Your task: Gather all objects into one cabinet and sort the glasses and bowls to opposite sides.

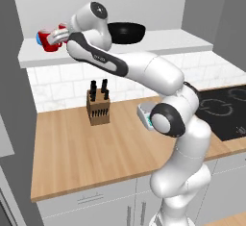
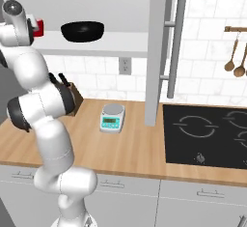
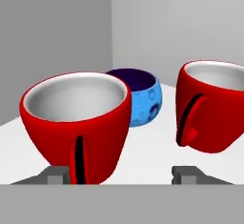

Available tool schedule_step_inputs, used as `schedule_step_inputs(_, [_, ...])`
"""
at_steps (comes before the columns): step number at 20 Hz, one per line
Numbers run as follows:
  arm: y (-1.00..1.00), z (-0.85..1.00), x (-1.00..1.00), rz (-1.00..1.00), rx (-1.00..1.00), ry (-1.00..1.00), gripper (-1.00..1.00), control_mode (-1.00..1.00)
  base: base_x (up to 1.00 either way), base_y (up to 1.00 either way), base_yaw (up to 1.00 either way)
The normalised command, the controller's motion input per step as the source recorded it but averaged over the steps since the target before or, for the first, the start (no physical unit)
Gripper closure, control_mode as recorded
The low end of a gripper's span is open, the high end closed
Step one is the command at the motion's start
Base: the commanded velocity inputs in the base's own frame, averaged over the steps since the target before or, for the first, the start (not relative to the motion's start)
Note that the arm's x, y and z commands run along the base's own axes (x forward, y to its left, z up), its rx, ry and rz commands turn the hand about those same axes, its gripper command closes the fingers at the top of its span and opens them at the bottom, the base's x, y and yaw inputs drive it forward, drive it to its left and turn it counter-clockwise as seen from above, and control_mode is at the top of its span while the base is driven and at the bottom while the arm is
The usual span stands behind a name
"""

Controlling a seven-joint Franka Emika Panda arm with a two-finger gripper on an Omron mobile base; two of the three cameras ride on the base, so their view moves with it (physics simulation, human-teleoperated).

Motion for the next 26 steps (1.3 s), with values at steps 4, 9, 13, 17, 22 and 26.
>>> schedule_step_inputs(4, [-0.43,0.0,-0.52,-0.05,0.04,-0.03,-1.0,-1.0,0.0,0.0,0.0])
schedule_step_inputs(9, [-0.38,0.0,-0.41,-0.05,0.06,-0.03,-1.0,-1.0,0.0,0.0,0.0])
schedule_step_inputs(13, [-0.52,0.0,-0.58,-0.05,0.09,-0.01,-1.0,-1.0,0.0,0.0,0.0])
schedule_step_inputs(17, [-0.56,0.04,-0.71,-0.18,0.12,-0.02,-1.0,-1.0,0.0,0.0,0.0])
schedule_step_inputs(22, [-0.51,0.28,-0.35,-0.37,0.16,0.0,-1.0,-1.0,0.0,0.0,0.0])
schedule_step_inputs(26, [-0.62,0.16,-0.34,-0.41,0.16,0.0,-1.0,-1.0,0.0,0.0,0.0])
